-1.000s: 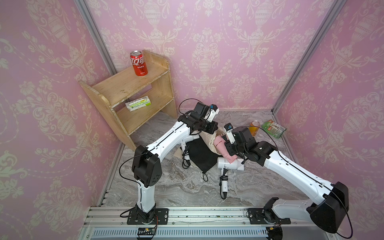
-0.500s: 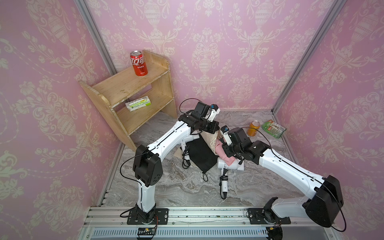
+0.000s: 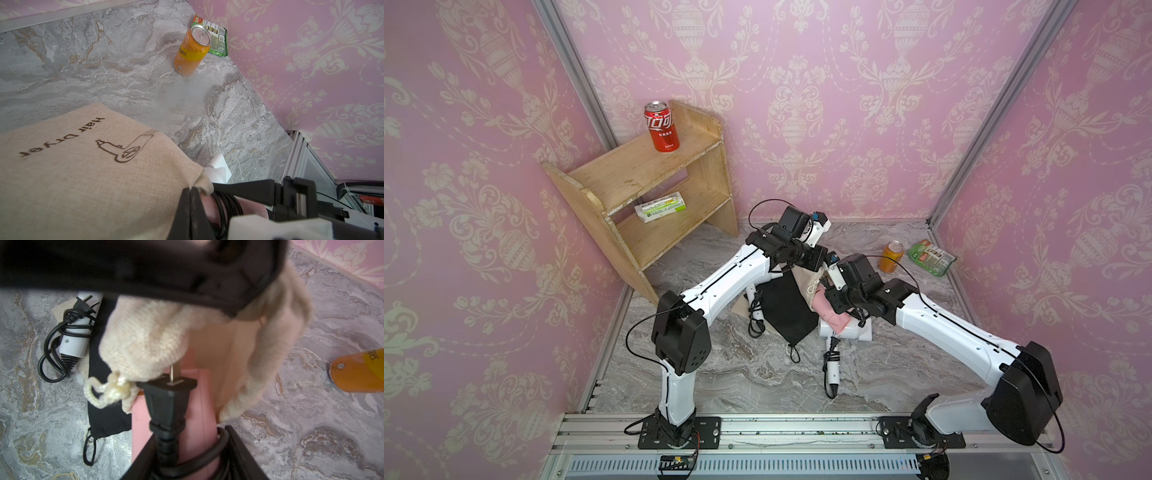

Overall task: Pack away hair dryers
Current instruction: Place the hair dryer in the drawstring bag.

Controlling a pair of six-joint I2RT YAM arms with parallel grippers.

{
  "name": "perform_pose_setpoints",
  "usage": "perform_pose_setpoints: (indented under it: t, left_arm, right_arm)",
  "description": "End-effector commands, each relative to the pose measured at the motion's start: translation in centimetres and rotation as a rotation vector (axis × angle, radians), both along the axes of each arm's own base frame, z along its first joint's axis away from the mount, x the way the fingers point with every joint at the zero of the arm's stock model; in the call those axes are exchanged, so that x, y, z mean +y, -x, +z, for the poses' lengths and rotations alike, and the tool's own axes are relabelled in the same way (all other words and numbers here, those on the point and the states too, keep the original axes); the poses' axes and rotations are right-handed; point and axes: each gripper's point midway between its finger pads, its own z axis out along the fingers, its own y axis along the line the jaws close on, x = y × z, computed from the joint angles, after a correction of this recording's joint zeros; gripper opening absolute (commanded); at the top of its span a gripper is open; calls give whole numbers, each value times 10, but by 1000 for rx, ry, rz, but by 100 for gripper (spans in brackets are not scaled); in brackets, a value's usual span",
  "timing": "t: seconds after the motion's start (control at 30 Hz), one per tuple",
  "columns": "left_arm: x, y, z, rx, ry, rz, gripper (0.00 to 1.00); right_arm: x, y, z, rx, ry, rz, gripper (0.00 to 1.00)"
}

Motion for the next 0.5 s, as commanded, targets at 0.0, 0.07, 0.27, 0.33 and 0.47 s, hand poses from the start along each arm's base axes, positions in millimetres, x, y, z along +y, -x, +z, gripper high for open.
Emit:
perform_pose_setpoints:
  t: [0.0,0.07,0.27,0.33,0.47]
  left_arm:
    - [0,10,23,-25,37,-11,0]
    - [1,11,24,-27,37,-9,0]
    - [4,14,24,-29,39,-10,0]
    - [3,15,24,-31,42,-11,0]
    - [3,17,23,-30,47,-15,0]
  right_arm:
    - [5,-8,22,-34,-143,-29,36]
    - [3,-10,23,-28,-177,-39,36]
    - [-1,-15,30,-12,-251,-69,36]
    - [0,-16,32,-8,-265,-72,36]
    - [1,-20,38,1,-307,-83,36]
